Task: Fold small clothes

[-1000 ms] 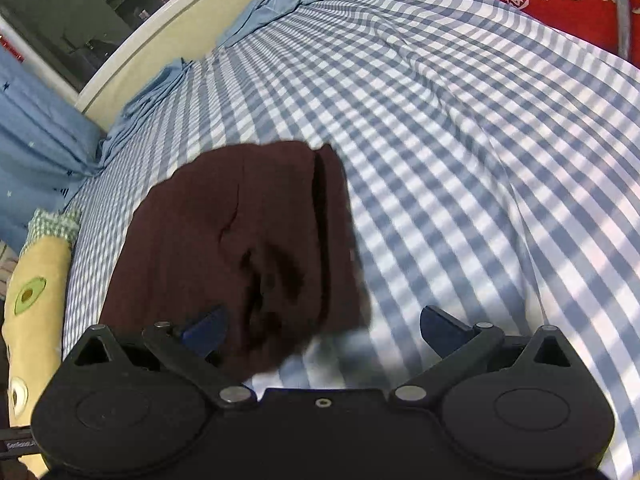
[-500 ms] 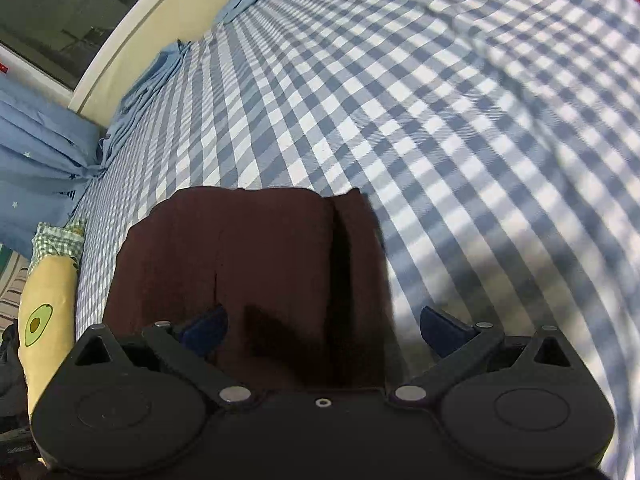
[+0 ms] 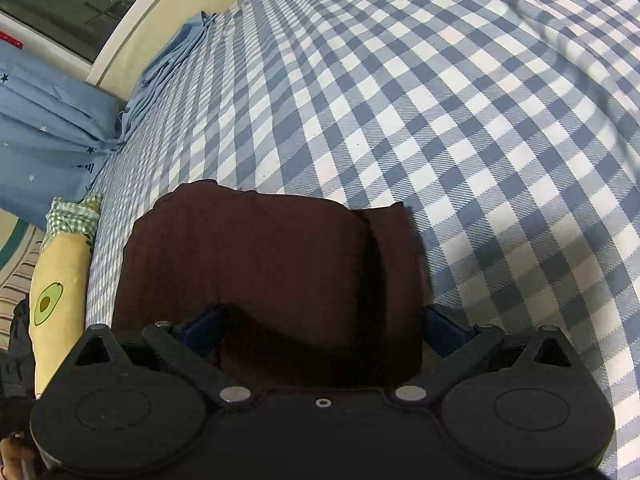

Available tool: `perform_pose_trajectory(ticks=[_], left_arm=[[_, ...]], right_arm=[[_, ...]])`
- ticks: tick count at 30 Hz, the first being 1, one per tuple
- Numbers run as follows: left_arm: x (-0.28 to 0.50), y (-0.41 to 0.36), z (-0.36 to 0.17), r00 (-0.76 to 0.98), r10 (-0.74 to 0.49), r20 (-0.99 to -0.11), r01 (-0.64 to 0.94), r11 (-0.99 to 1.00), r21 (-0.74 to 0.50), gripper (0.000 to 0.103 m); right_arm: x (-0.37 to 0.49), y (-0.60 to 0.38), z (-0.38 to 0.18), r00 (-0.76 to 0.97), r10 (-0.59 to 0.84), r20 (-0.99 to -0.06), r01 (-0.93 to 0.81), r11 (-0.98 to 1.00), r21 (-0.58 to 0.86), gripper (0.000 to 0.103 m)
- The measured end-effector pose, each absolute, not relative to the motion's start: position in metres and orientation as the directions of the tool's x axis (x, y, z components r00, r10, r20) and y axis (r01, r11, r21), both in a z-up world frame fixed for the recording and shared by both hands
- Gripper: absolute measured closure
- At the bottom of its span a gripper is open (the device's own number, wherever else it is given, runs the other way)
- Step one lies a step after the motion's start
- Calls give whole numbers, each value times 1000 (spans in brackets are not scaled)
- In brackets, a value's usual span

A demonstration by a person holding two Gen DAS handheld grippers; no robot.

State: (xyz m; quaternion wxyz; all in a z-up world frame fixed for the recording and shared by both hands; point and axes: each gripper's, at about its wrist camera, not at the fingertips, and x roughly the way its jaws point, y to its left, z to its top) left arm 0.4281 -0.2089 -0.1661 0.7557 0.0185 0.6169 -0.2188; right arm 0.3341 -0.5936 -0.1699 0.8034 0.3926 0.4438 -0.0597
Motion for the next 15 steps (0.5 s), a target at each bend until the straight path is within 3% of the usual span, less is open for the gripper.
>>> perform_pose_trajectory(ticks=[6,9,11,14,15], left_arm=[[440,-223,-171,131,-291,-948,353,907,-230,0],[449,-226,-172,130,-287,-949,353,908,-227,1],[450,-228,-171,134,-301,-944,365,901,-236,9],[452,-232,-167,144,-311,-939,378,895,-238,22],[452,-234,-165,147,-312,-939,378,895,-238,30]], right_arm=[[347,-583,-167,599,254,-760,424,704,570,3],[354,-575,-168,602,240,-761,425,711,560,12],[356,-570,-166,605,231,-762,423,717,554,18],[360,-561,-161,609,218,-763,418,729,542,44],[359,-559,-159,614,221,-758,412,729,547,57]])
